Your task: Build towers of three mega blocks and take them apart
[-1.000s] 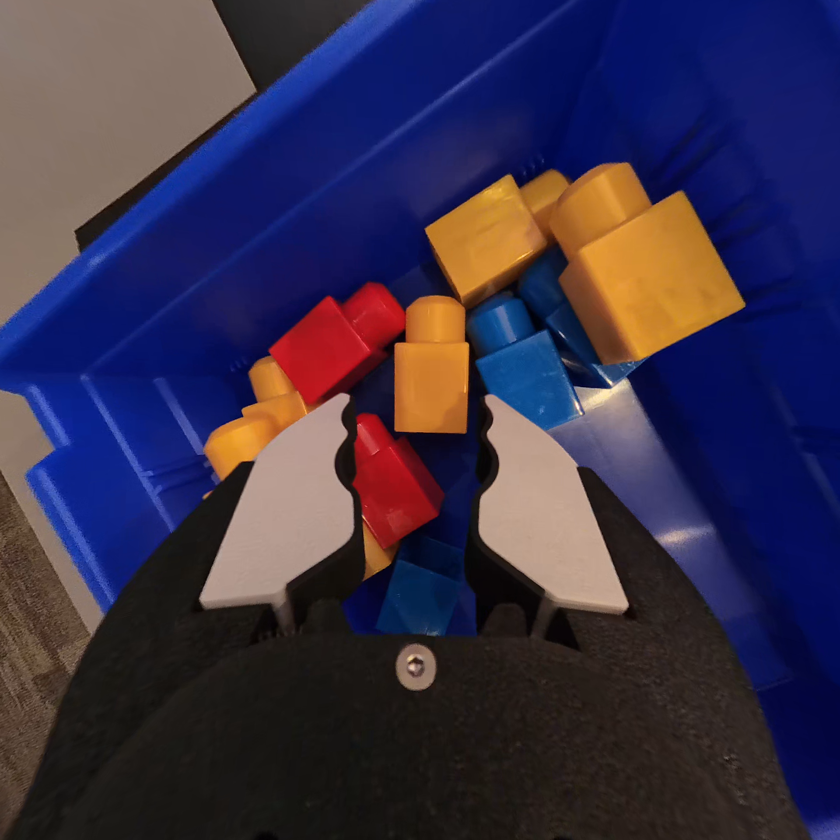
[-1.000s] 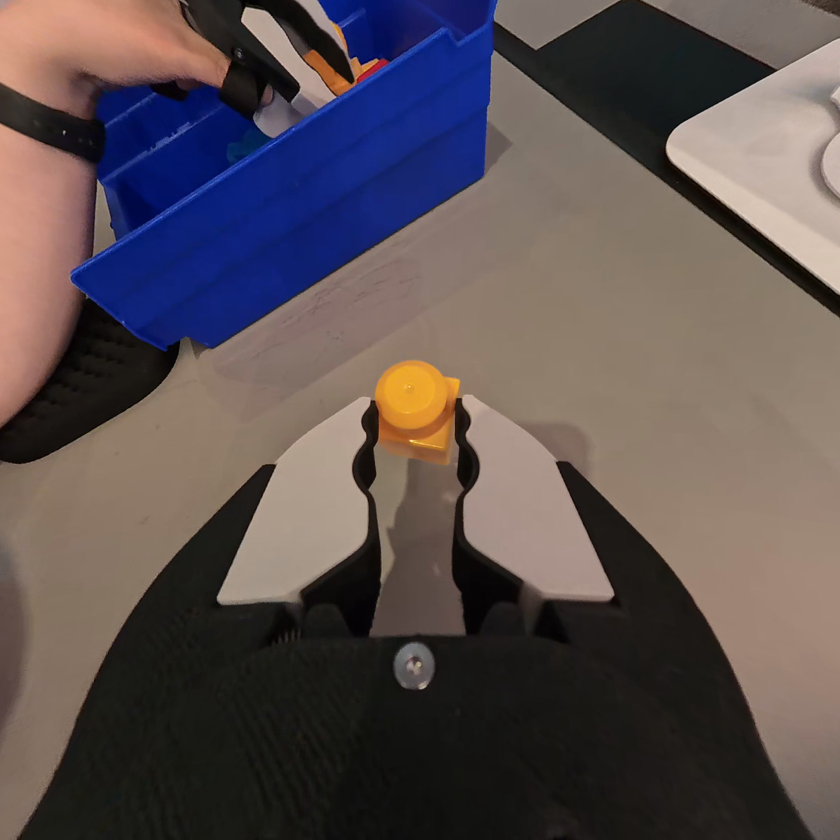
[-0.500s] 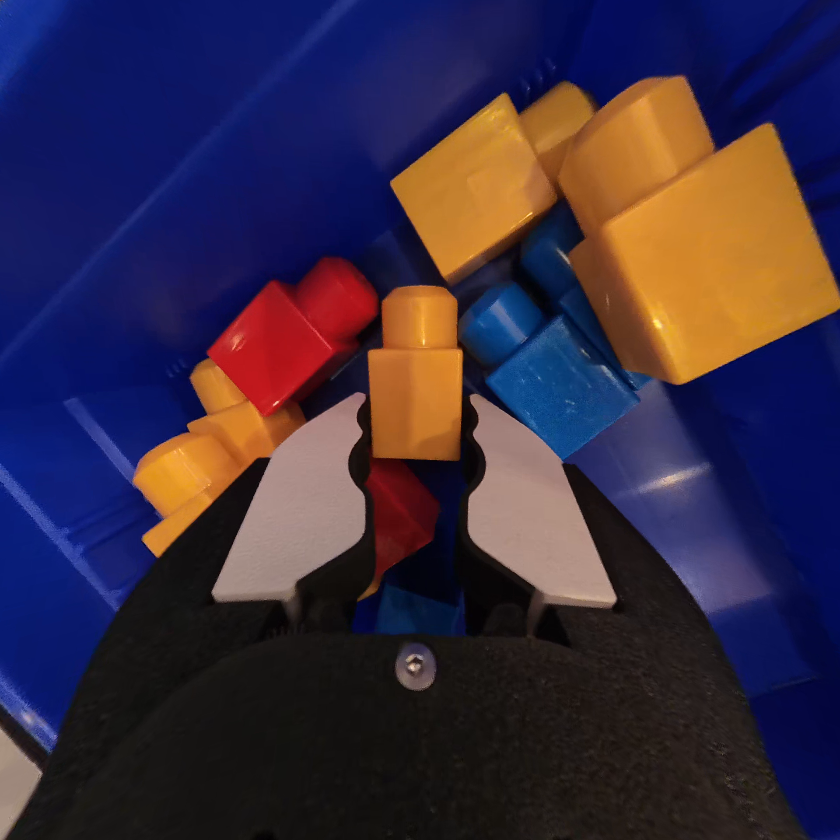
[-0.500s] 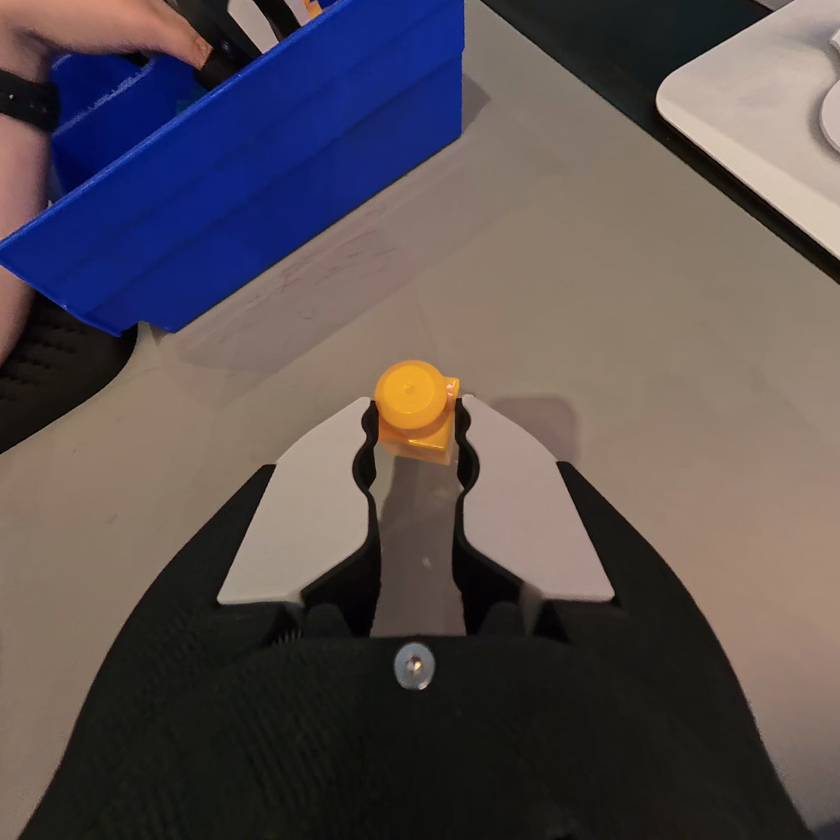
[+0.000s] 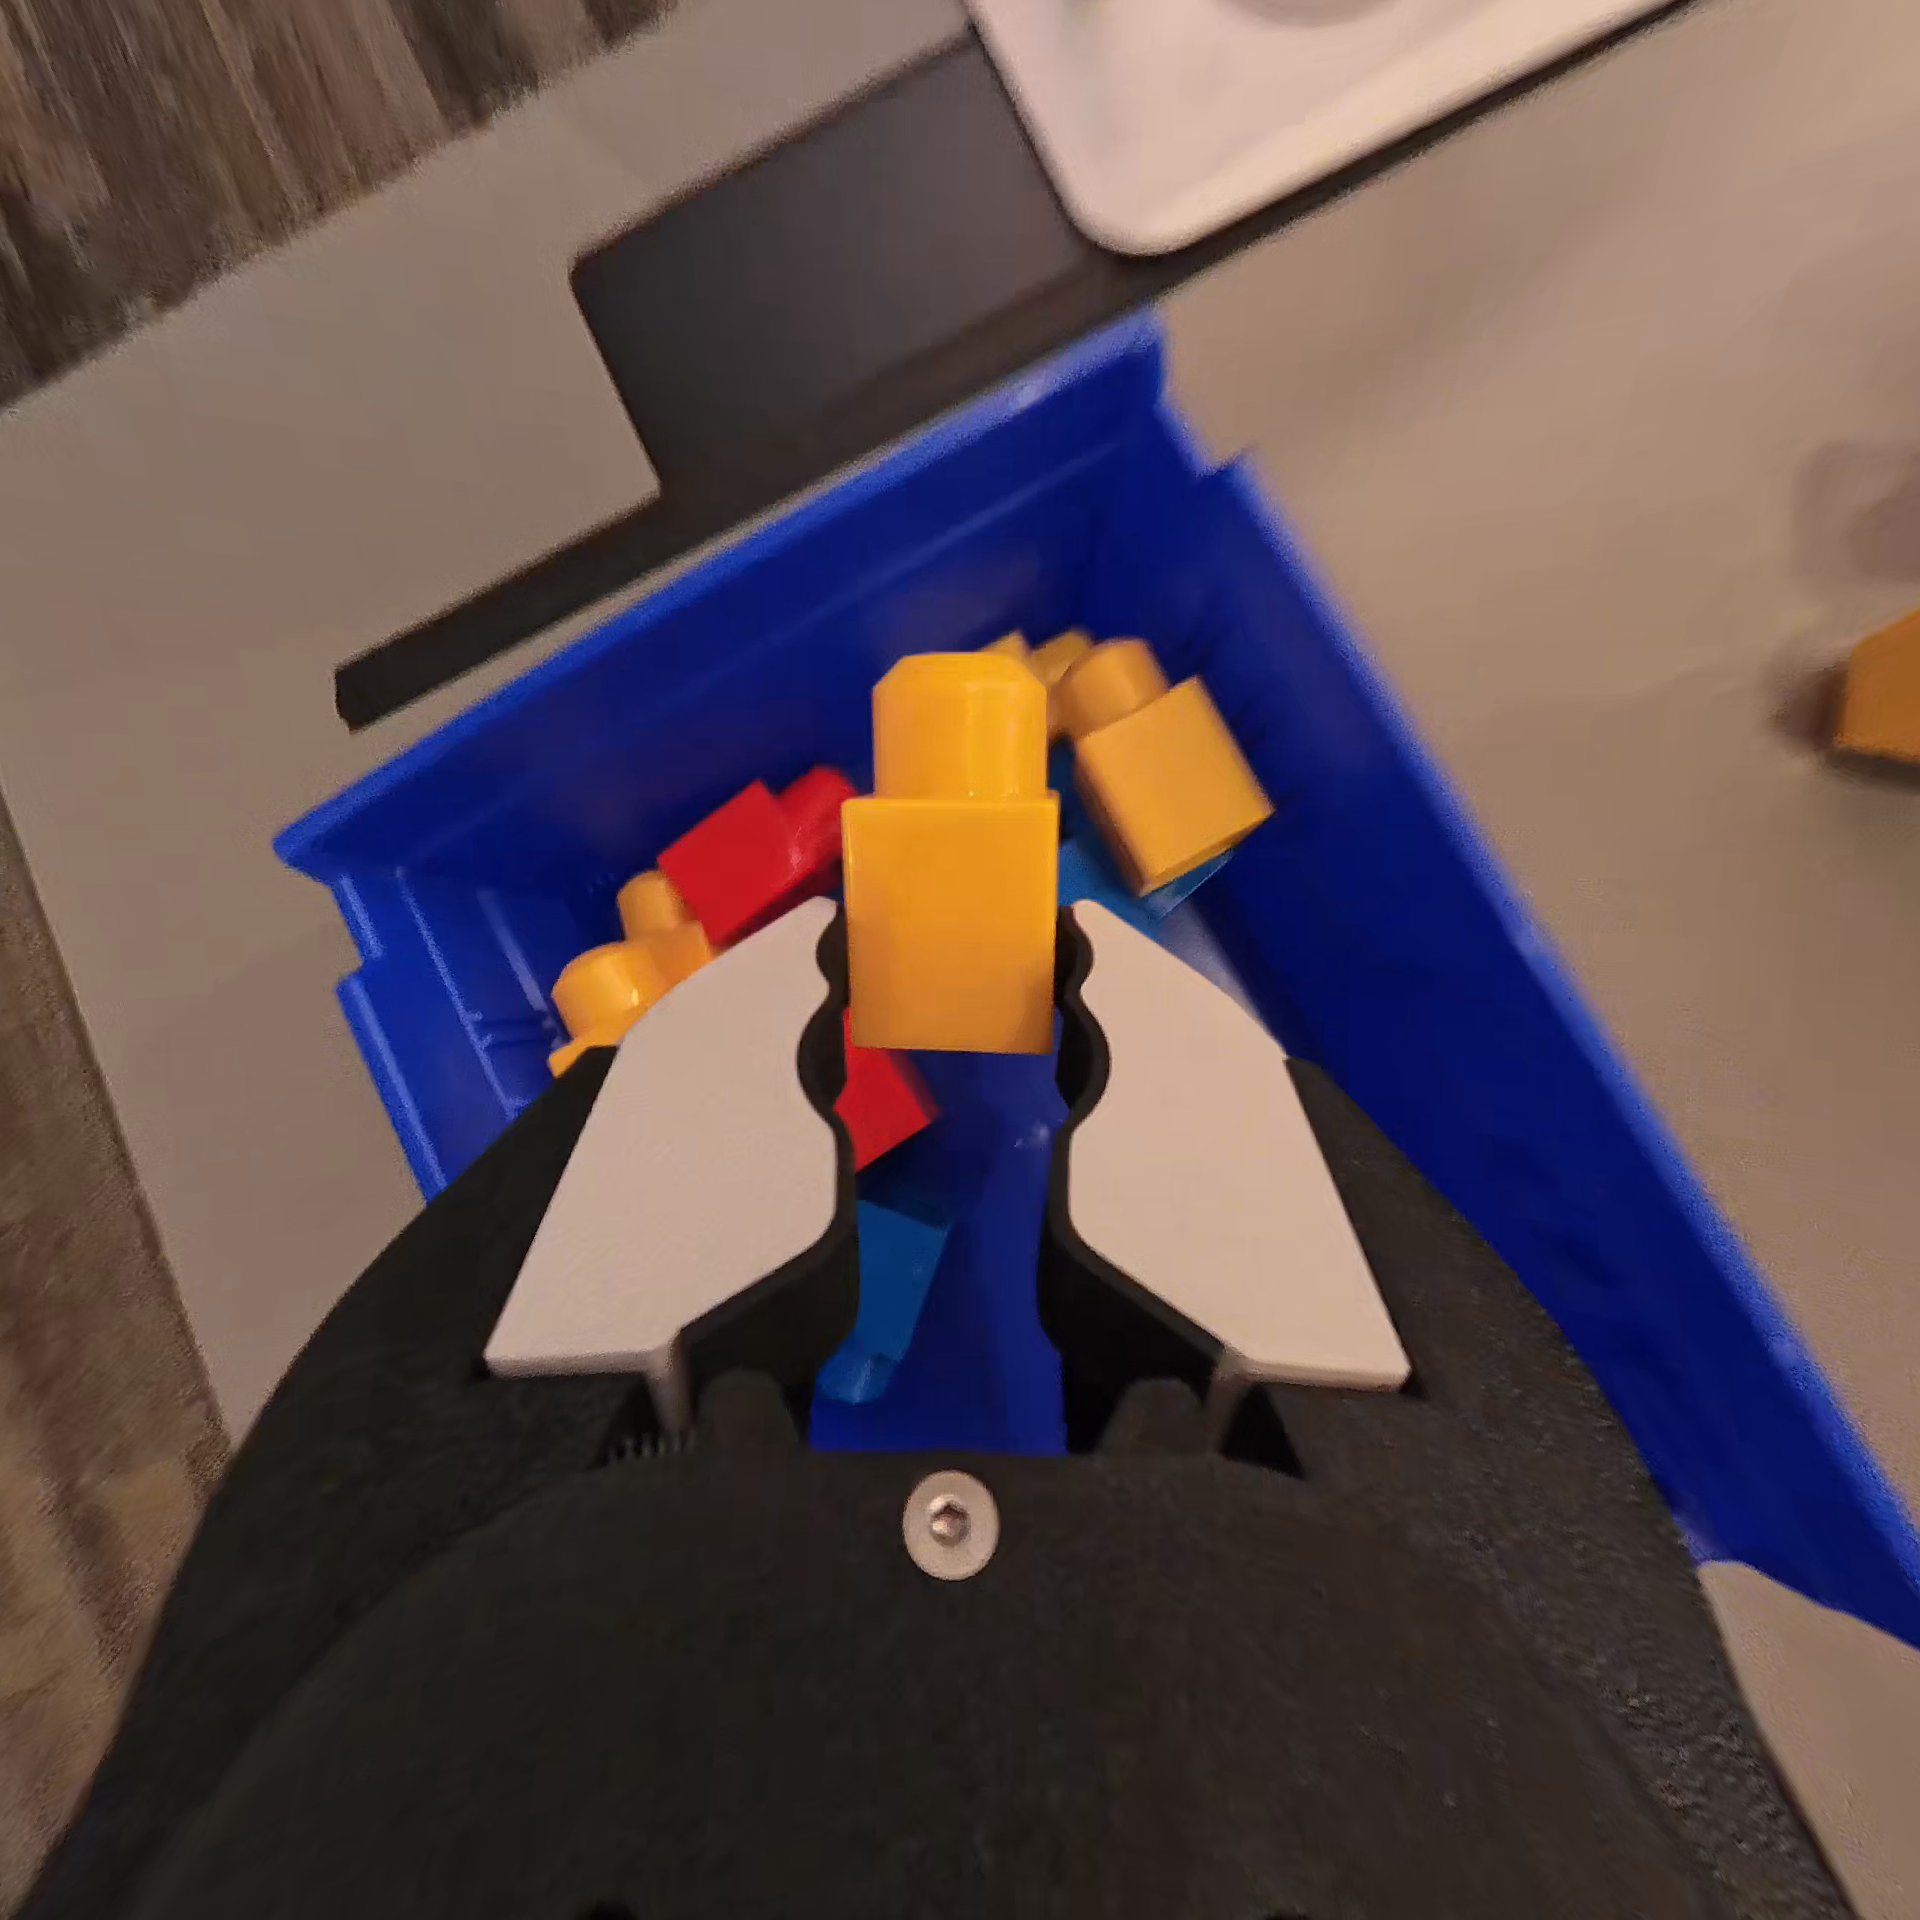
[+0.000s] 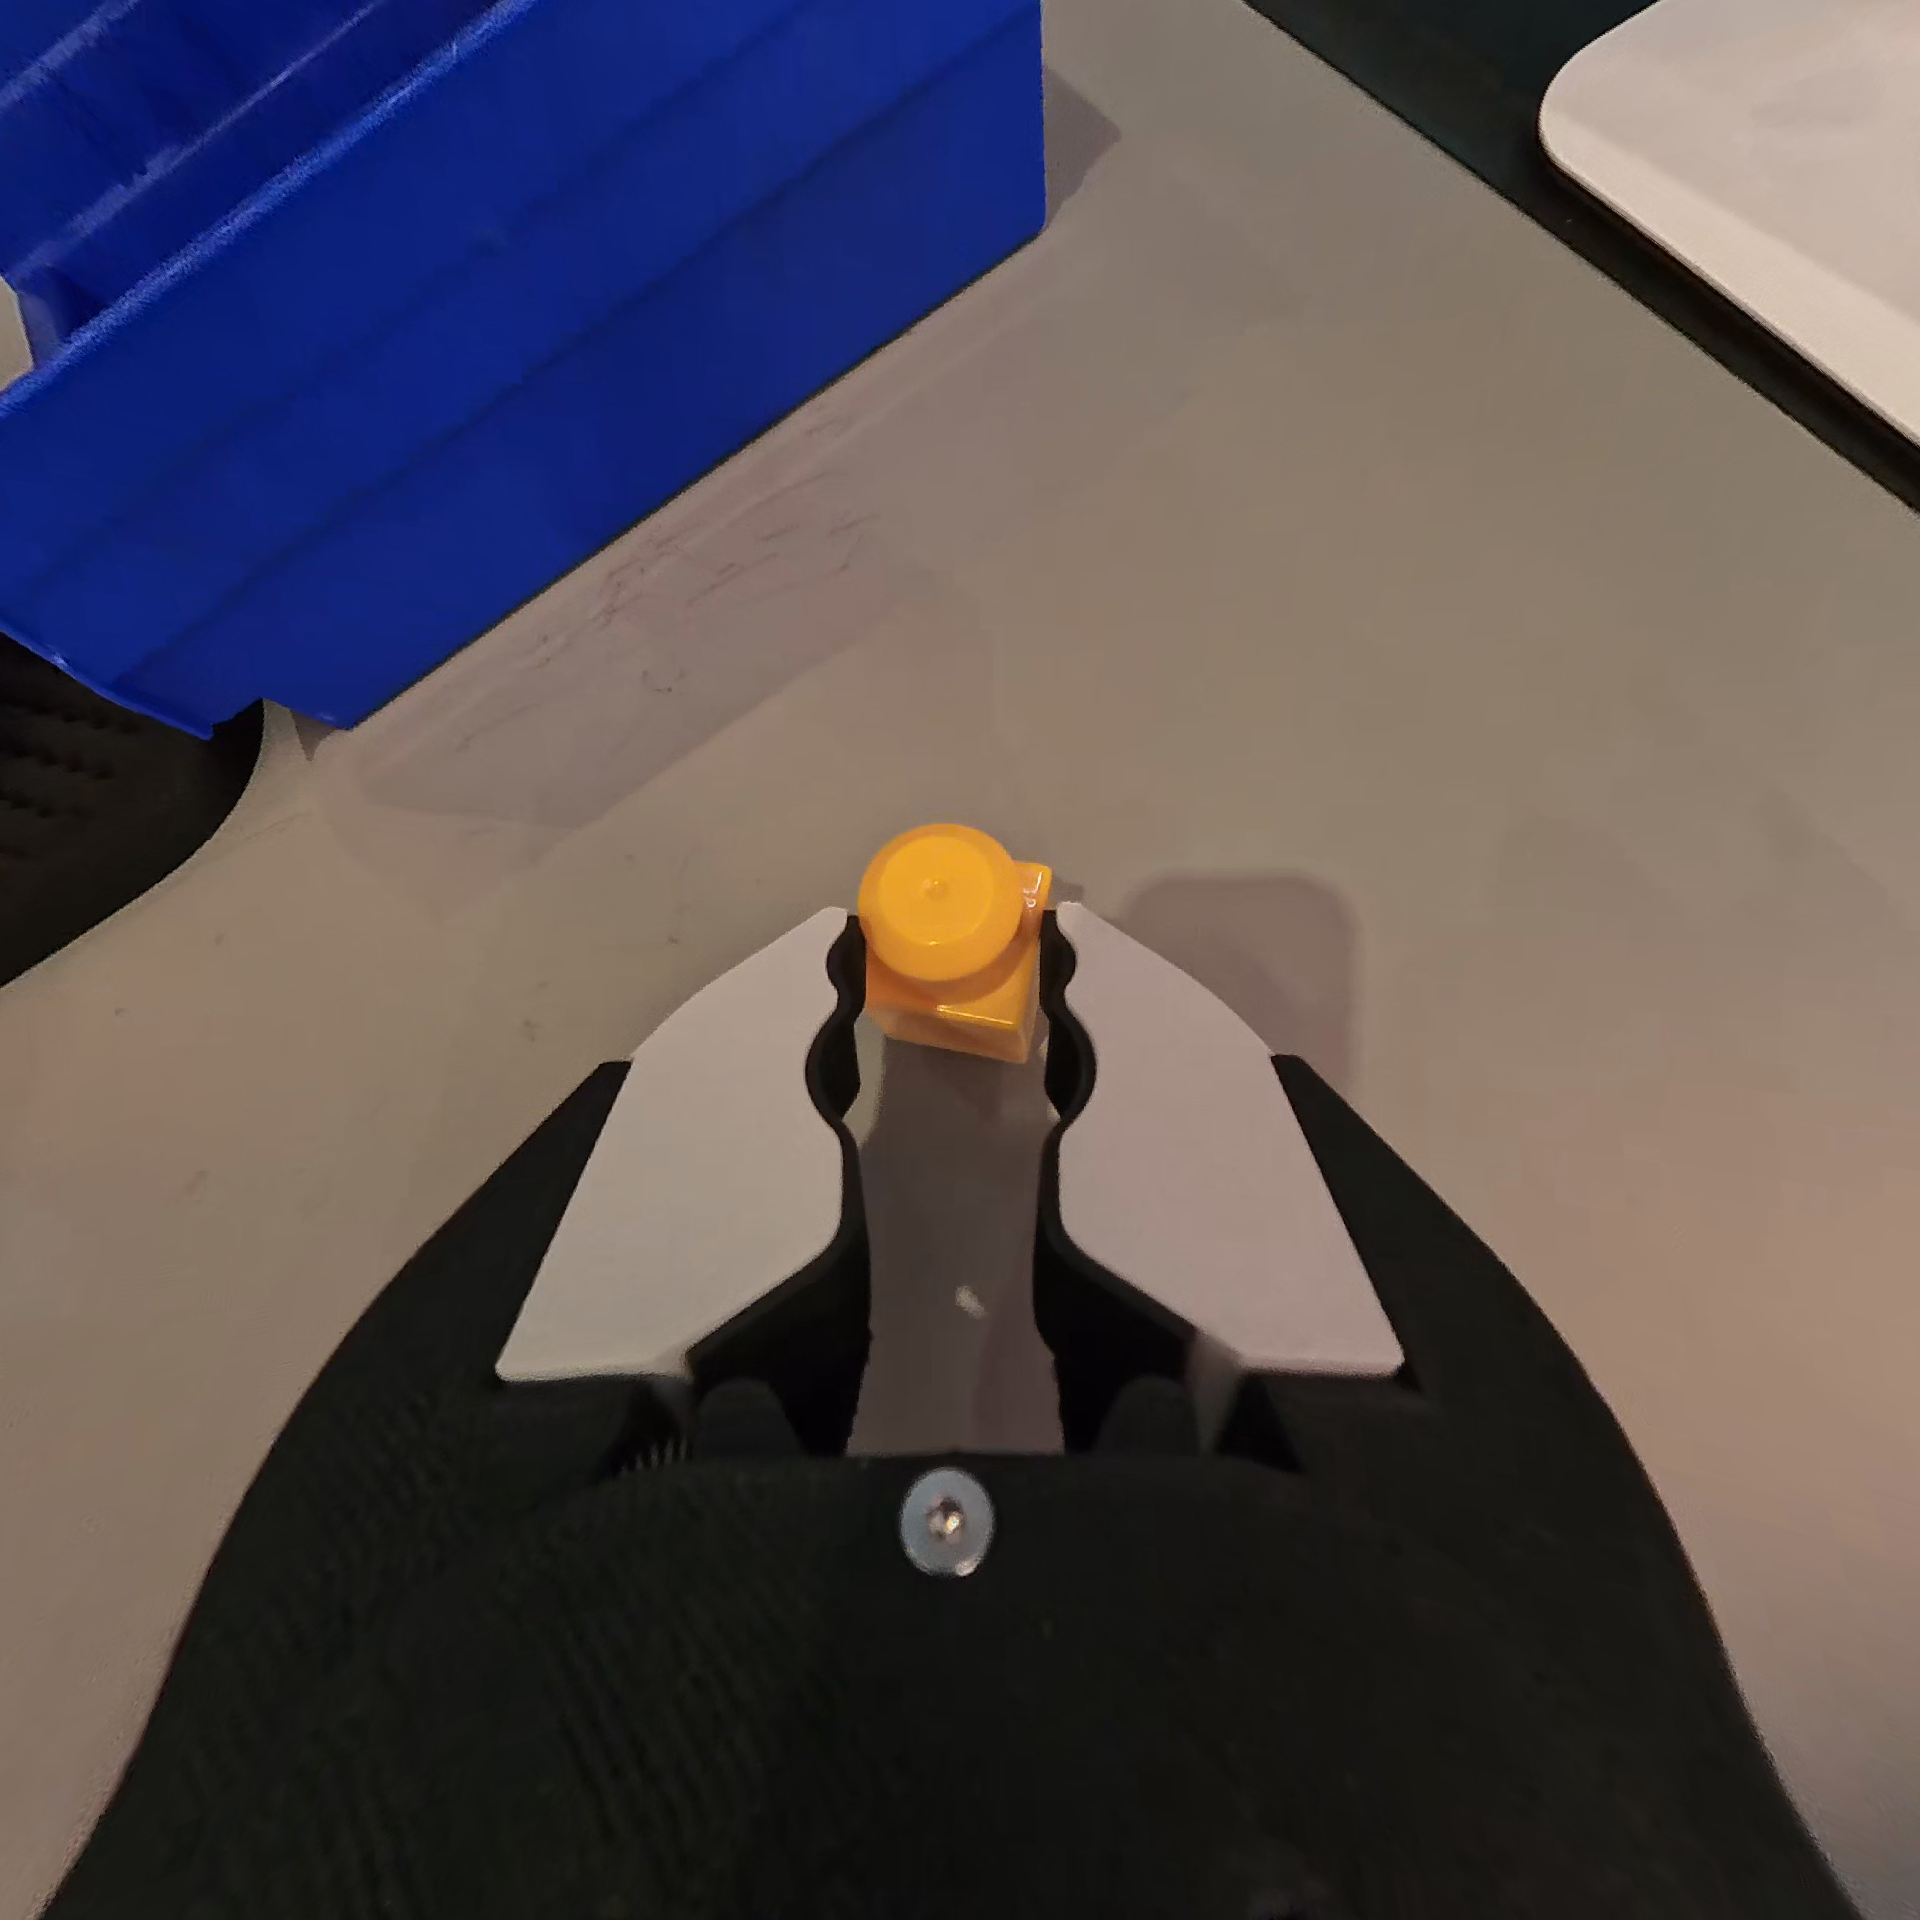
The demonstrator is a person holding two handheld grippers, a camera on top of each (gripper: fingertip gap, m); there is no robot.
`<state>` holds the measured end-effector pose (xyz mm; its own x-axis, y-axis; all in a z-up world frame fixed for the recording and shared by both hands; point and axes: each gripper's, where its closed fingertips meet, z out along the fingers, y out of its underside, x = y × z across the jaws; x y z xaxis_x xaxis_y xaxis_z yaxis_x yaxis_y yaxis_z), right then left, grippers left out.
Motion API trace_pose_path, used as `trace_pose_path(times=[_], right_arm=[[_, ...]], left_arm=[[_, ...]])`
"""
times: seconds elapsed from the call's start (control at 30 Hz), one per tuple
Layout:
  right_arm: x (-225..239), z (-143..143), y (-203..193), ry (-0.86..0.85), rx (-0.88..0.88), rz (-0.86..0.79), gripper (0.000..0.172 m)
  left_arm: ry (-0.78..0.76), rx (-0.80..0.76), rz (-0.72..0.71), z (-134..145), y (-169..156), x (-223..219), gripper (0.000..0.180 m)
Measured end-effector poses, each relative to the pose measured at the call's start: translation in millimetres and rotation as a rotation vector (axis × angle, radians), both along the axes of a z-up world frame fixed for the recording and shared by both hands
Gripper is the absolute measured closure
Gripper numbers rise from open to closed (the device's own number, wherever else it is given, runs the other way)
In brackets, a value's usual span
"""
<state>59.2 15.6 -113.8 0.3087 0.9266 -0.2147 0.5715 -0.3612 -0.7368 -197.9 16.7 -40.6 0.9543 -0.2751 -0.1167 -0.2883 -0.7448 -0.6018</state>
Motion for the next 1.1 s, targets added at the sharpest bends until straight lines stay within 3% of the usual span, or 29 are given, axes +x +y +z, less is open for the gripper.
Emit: trace_pose_path(times=[0.03, 0.3, 0.4, 0.57, 0.7, 0.77, 0.93, 1.03, 1.1], right_arm=[[-1, -1, 0, 0.001, 0.009, 0.008, 0.139], [-8, -6, 0, 0.051, 0.066, 0.003, 0.137], [-5, -16, 2, 0.022, 0.081, -0.043, 0.116], [-9, -20, -1, 0.04, 0.093, -0.037, 0.122], [-11, -16, -1, 0.037, 0.123, -0.02, 0.135], [-10, 12, 1, 0.123, 0.145, -0.04, 0.135], [21, 140, -4, 0.434, 0.213, -0.078, 0.135], [51, 206, -27, 0.643, 0.188, 0.015, 0.135], [65, 233, -45, 0.767, 0.094, 0.104, 0.135]], left_arm=[[-0.037, 0.044, -0.012, 11, 1, 8, 0.143], [-0.336, 0.302, -0.261, 83, -5, 90, 0.143], [-0.421, 0.377, -0.357, 104, -11, 113, 0.143], [-0.664, 0.431, -0.506, 131, -24, 151, 0.143], [-0.741, 0.447, -0.576, 137, -27, 172, 0.144], [-0.749, 0.418, -0.622, 133, -31, 185, 0.144], [-0.841, 0.352, -0.725, 134, -46, 221, 0.144], [-0.888, 0.294, -0.834, 132, -62, 251, 0.144], [-0.887, 0.252, -0.91, 126, -74, 273, 0.144]])
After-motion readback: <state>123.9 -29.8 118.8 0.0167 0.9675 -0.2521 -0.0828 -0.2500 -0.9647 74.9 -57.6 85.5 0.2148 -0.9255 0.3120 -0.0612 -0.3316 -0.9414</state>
